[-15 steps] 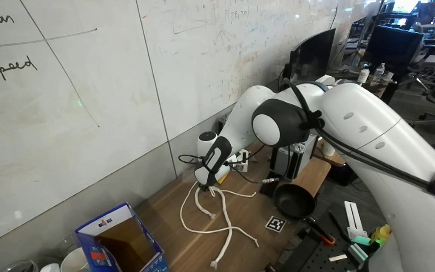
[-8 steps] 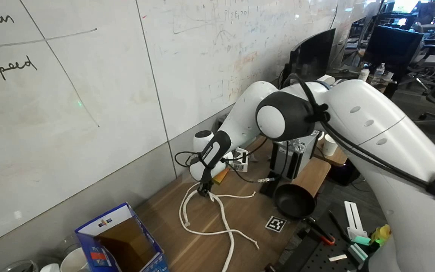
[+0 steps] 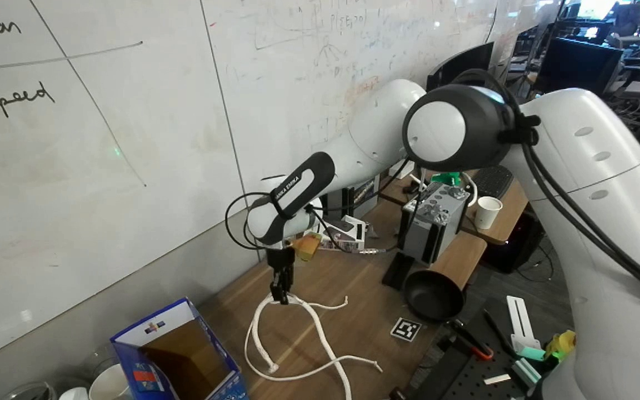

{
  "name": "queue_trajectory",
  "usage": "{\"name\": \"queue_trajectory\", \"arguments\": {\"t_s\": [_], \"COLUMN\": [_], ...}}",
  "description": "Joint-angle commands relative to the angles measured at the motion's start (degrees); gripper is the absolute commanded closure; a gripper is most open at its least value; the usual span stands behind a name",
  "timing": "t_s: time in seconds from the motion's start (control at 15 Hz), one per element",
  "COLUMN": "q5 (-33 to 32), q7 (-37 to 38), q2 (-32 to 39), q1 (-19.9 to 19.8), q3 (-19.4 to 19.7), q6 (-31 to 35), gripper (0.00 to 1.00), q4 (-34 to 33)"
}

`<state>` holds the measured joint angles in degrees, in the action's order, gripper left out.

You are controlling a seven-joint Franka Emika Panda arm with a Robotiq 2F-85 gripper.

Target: Pick up the ropes from the table and put them in the blue box.

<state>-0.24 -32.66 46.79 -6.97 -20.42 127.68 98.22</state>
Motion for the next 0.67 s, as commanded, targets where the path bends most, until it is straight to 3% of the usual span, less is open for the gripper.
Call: {"name": "queue_trajectory", "arguments": {"t_s": [0.0, 0.27, 0.6], "q5": [6.0, 15.05, 24.15], "q7": [-4.33, -5.55, -0.6], "q2": [-10.31, -19.15, -31.63], "q1": [-0.21, 1.22, 5.02], "q3": [-2.77, -3.98, -1.46], "q6": [-8.77, -17.24, -23.04], "gripper": [0.94, 0.95, 0.96], "q4": [3.85, 2.61, 1.94]}}
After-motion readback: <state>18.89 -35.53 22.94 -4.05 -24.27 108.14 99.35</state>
